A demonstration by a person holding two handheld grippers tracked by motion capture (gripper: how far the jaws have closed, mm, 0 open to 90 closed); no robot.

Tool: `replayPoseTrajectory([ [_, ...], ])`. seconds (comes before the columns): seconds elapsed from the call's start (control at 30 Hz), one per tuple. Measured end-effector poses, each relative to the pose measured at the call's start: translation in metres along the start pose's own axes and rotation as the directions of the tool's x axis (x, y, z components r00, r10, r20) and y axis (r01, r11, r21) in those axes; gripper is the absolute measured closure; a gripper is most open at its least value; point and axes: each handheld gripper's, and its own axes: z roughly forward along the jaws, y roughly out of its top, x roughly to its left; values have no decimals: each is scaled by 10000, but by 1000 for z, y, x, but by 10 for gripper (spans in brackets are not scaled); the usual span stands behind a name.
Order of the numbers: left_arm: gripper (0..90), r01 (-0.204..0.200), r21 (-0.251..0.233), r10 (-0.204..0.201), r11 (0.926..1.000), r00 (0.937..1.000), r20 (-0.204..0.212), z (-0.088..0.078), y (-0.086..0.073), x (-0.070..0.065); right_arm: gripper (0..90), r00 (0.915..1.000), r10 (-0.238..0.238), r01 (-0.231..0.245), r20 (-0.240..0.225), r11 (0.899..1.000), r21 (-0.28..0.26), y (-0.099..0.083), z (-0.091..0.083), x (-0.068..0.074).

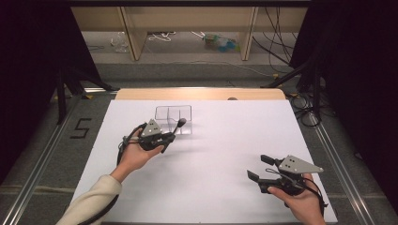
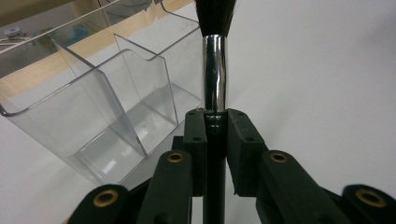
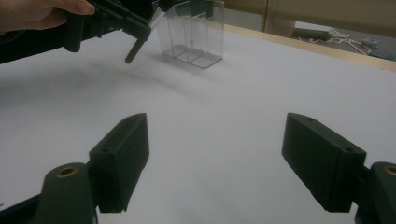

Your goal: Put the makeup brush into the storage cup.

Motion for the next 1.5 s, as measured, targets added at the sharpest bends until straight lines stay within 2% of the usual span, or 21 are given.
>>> replayPoseTrajectory([
  [0.03, 790, 36, -102, -36, 9999, 10000, 15, 0, 0, 0, 241, 9999, -160, 161, 60, 9998, -106, 0, 0, -1],
  [0.13, 790, 167, -193, -167, 9997, 9999, 5, 0, 0, 0, 241, 10000, -71, 72, 39, 9999, -79, 0, 0, -1],
  [0.17, 790, 264, -396, -264, 9989, 9997, -1, 0, 0, 1, 241, 10000, -79, 79, 43, 9999, -77, 0, 0, -1],
  [0.23, 790, 382, -497, -384, 9980, 9993, -29, -1, 1, 0, 241, 10000, -64, 65, 39, 9999, -81, 0, 0, -1],
  [0.83, 789, 284, -1172, -316, 9927, 9992, -255, -2, 3, -1, 240, 9998, -185, 186, 104, 9997, -166, 0, 1, -1],
  [0.87, 789, 258, -1192, -292, 9925, 9992, -274, -2, 3, -1, 240, 10000, -20, 21, 46, 10000, -52, 0, 0, 0],
  [0.97, 789, 375, -1284, -405, 9910, 9990, -206, -2, 4, -2, 239, 9998, -169, 170, 90, 9998, -112, 0, 0, -1],
  [1.13, 789, 465, -1397, -498, 9891, 9985, -205, -2, 4, -2, 239, 10000, -41, 41, 9, 9997, -242, 0, 1, -1],
  [1.3, 789, 474, -1533, -518, 9870, 9983, -254, -2, 7, -3, 238, 10000, -42, 43, 54, 9997, -239, 0, 1, -1],
  [1.37, 789, 452, -1610, -507, 9859, 9983, -303, -2, 8, -3, 238, 10000, -43, 44, 77, 10000, -86, 0, 0, -1],
  [1.47, 789, 504, -1673, -560, 9846, 9980, -293, -3, 9, -2, 236, 10000, -51, 52, 57, 9998, -180, 0, 0, -1],
  [1.5, 789, 456, -1669, -520, 9849, 9981, -342, -3, 9, -2, 236, 9999, 103, -103, -37, 9998, -191, -1, 1, 0],
])
